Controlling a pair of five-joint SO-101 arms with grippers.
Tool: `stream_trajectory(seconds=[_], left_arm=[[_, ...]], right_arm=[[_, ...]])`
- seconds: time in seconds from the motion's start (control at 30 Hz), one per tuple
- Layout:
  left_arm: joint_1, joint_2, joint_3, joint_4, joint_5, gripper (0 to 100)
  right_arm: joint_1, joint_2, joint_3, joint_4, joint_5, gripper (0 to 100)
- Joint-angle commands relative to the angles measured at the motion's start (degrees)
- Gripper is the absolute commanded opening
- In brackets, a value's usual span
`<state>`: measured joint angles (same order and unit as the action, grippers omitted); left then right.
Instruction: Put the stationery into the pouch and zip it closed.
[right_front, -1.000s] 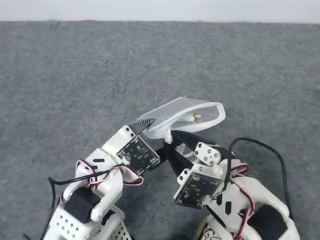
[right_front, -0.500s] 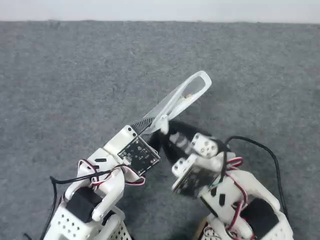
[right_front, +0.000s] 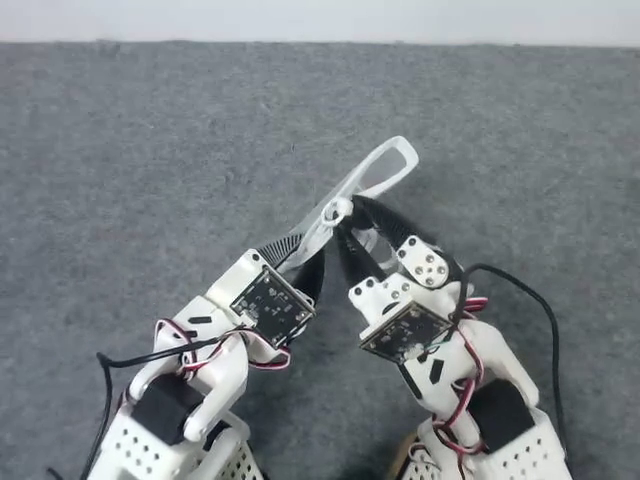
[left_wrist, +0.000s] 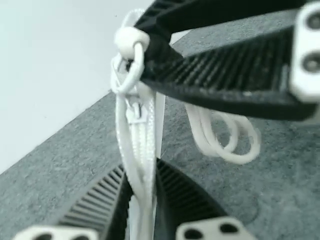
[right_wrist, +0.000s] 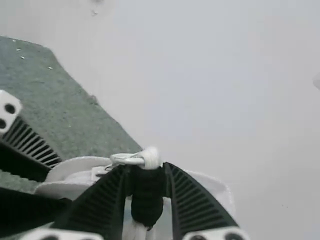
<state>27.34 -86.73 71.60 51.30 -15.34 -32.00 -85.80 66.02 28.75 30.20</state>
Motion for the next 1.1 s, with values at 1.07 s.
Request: stream_trajectory(seconds=[1.07], left_arm=[[-2.37,-0.88,0.66,0.00,0.70,1]], right_arm=[[13.58,21.58,-0.26,-25.36,-6.68,0.6]])
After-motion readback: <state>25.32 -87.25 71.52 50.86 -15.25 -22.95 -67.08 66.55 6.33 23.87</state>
